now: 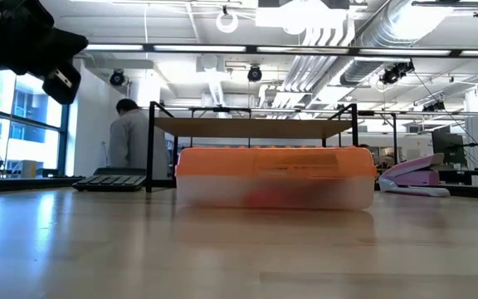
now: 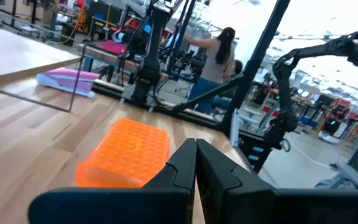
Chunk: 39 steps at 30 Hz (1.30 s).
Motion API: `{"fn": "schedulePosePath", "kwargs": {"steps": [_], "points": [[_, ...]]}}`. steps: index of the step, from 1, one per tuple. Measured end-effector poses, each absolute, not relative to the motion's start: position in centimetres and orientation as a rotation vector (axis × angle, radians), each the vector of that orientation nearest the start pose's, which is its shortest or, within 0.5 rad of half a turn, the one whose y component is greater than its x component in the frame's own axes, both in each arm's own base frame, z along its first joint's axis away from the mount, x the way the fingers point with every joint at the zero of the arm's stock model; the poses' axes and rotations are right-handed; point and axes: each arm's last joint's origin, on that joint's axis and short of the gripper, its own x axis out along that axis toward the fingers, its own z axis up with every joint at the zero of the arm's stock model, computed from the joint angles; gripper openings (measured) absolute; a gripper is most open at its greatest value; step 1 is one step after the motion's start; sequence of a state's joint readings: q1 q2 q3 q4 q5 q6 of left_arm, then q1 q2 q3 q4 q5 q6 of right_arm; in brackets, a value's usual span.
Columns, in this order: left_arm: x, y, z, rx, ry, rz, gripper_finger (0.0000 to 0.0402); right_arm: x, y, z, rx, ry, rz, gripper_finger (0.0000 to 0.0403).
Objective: Pack school essentials
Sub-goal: Return to Home Position
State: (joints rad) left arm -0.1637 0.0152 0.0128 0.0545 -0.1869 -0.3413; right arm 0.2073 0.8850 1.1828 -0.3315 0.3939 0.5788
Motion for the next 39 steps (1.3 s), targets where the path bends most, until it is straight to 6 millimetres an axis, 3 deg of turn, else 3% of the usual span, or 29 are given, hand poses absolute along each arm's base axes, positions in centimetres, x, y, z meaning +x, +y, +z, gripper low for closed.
{"fn": "schedulePosePath", "kwargs": {"steps": [6,12,22,31,39], "points": [[9.7,-0.5,16.9,-0.341,-0.034,0.04,0.0,14.1,1.8,43.6,0.461,-0.03,-0.199,0.0],[9.8,-0.2,16.9,-0.375,-0.026,0.034,0.0,13.7,1.6,39.2,0.468,0.029,-0.278,0.0],[9.8,0.0,16.9,-0.357,-0.027,0.052,0.0,11.0,1.1,33.0,0.491,-0.091,-0.217,0.0],[9.8,0.0,16.9,-0.365,-0.027,0.053,0.0,8.4,0.5,29.7,0.418,-0.139,-0.199,0.0],[9.8,0.0,16.9,-0.365,-0.028,0.055,0.0,7.4,0.3,27.0,0.355,-0.155,-0.206,0.0]]}}
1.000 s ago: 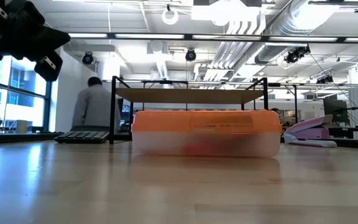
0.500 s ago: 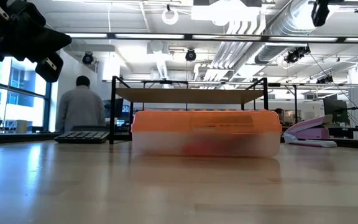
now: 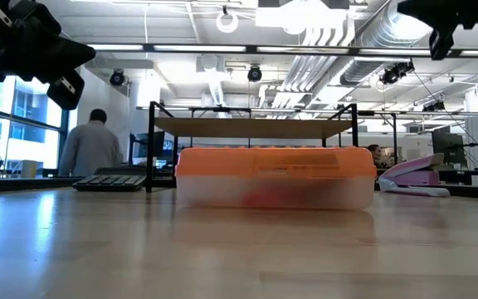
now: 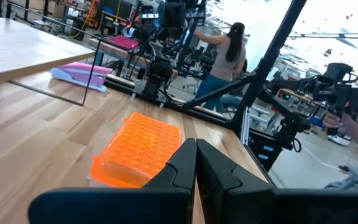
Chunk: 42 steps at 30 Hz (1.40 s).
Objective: Pack school essentials
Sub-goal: Return to Home Position
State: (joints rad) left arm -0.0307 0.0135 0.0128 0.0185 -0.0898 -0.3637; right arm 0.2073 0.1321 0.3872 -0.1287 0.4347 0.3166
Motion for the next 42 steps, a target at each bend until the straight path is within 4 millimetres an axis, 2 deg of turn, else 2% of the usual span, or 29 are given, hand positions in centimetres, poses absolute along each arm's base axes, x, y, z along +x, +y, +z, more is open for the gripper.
{"fn": "schedulePosePath", "kwargs": {"steps": [14,19,30,42], "points": [[9.8,0.0,16.9,-0.365,-0.028,0.055,0.0,8.5,0.6,20.4,0.34,-0.12,-0.189,0.0],[9.8,0.0,16.9,-0.365,-0.029,0.055,0.0,9.1,0.7,18.8,0.34,-0.122,-0.188,0.0],[9.8,0.0,16.9,-0.365,-0.029,0.055,0.0,9.2,0.7,18.0,0.293,-0.076,-0.227,0.0],[9.8,0.0,16.9,-0.365,-0.029,0.054,0.0,9.2,0.6,17.5,0.355,-0.044,-0.268,0.0]]}}
